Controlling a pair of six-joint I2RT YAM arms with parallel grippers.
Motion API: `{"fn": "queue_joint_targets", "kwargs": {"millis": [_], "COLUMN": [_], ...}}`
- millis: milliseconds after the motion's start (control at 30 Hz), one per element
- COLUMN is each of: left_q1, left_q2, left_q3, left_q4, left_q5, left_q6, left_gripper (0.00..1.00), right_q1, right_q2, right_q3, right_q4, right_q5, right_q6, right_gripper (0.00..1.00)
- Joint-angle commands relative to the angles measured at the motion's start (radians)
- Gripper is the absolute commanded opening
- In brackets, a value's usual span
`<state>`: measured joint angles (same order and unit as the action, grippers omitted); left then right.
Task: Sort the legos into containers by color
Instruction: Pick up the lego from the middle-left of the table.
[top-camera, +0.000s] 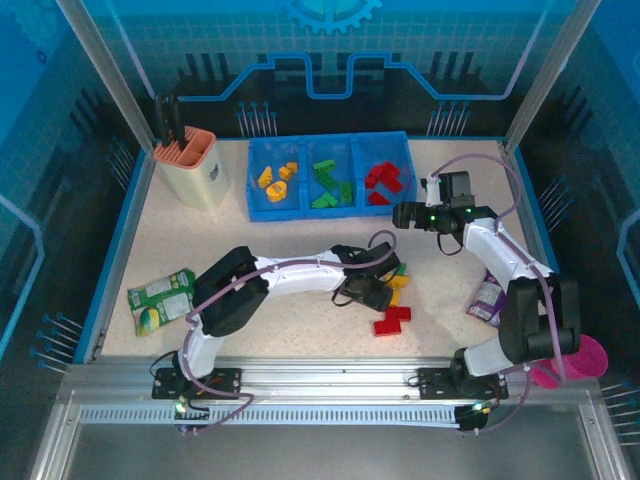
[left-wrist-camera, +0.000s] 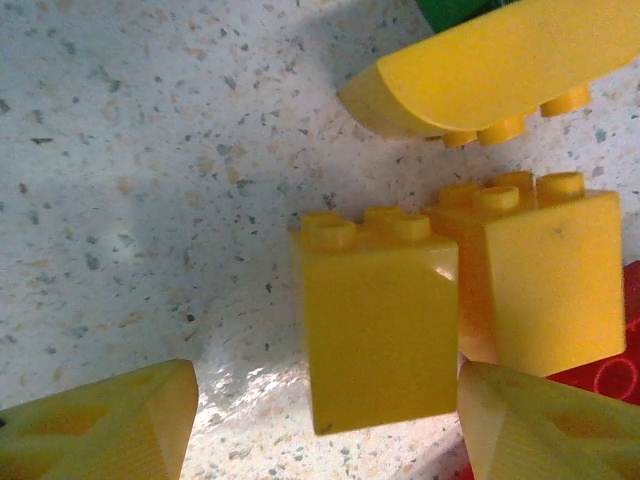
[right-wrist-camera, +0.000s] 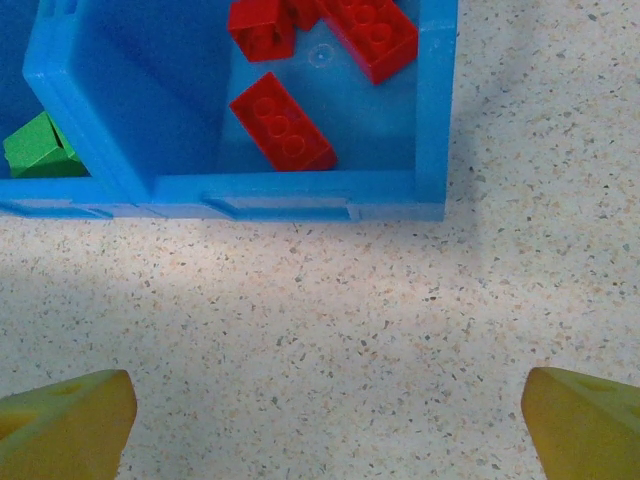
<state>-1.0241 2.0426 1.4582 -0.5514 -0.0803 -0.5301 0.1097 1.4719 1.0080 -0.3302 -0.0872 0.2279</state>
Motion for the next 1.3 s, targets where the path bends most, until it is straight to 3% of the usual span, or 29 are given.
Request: {"fn": "queue_joint_targets", "kwargs": {"millis": [0,433,900,1267], "left_q1": [0.001,0.011,0.068,0.306], "left_q2": [0.022,0.071,0.084,-0.141], "left_q3": [0.034,0.047,0.033,0.047], "left_q4": [0.001,0.036,0.062,0.039], "left_q5": [0.024,-0.009,0.029,-0.108], "left_q6": [-0.016,-0.027,-0.027,0.130], "left_gripper": [0.70,0.68,0.34,0.27], "right_q1": [-0.017,-0.017,-0.017,-0.015], "right_q2": [0.013,0.028,0.045,0.050], "right_q3": [0.029,0.034,0.044,0.044], "right_q4": [-0.017,-0.018,-0.036,-0.042], "right_q5": [-0.022,-0.032,0.000,0.011], "right_q6": [-0.013,-0.018,-0.024,-0.028], "right_gripper": [1.00,1.00,1.00,1.00]}}
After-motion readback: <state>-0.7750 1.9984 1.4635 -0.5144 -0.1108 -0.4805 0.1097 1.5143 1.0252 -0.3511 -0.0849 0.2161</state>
